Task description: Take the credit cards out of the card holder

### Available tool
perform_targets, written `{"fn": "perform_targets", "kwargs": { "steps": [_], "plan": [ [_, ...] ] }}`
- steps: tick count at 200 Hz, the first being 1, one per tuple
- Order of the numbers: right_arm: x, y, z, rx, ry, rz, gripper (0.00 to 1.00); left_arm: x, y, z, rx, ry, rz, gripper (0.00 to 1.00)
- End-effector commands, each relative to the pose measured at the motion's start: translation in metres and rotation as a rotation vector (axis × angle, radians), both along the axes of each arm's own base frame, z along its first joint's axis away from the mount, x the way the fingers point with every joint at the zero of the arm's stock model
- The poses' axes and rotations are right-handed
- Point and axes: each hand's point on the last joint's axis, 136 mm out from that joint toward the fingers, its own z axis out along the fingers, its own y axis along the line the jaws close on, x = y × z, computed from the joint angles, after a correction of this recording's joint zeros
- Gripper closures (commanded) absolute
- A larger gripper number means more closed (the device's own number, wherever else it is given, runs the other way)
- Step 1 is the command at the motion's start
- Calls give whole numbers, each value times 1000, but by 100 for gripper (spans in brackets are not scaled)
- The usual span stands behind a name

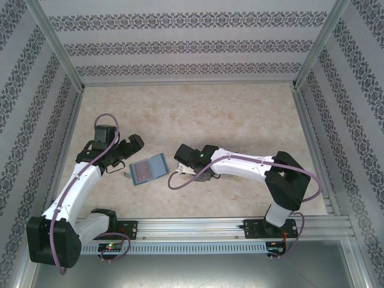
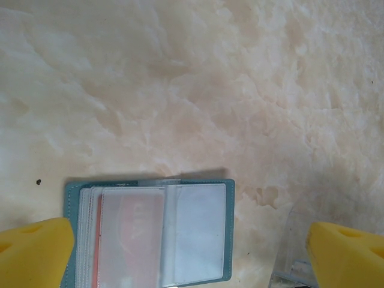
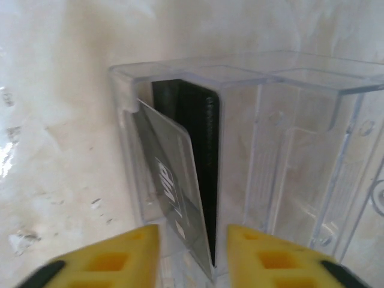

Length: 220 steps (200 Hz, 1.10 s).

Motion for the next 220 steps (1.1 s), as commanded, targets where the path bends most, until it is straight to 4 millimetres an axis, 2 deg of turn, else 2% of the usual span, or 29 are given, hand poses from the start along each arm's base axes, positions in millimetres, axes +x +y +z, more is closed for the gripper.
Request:
{"fn": "perform_targets", "kwargs": {
  "steps": [1,34,90,113,140,160,177,194,220],
  "plan": [
    [22,-4,11,-13,-93,-69,61,-6,4,-1,14,15,-4,0],
    [34,-6,22,-5,-156,-103,64,-6,4,-1,12,12,-4,0],
    [36,3,48,129,-189,-167,67,-7,4,-4,11,22,1,0],
    [37,25,66,288,-174,-233,75,-10,3,-7,1,37,4,0],
    [40,57,84,473,-117,-328,100,-17,0,-12,-27,62,6,1],
    [47,78,92,587,-61,-452,100,-25,-2,-18,-46,82,16,5],
    [47,97,89,667,55,-563,100,-31,-3,-23,-67,95,27,8],
    [48,114,78,719,195,-669,100,-39,-2,-31,-81,116,53,11],
    [49,136,58,767,327,-763,100,-49,-3,-45,-109,147,77,26]
  ]
}}
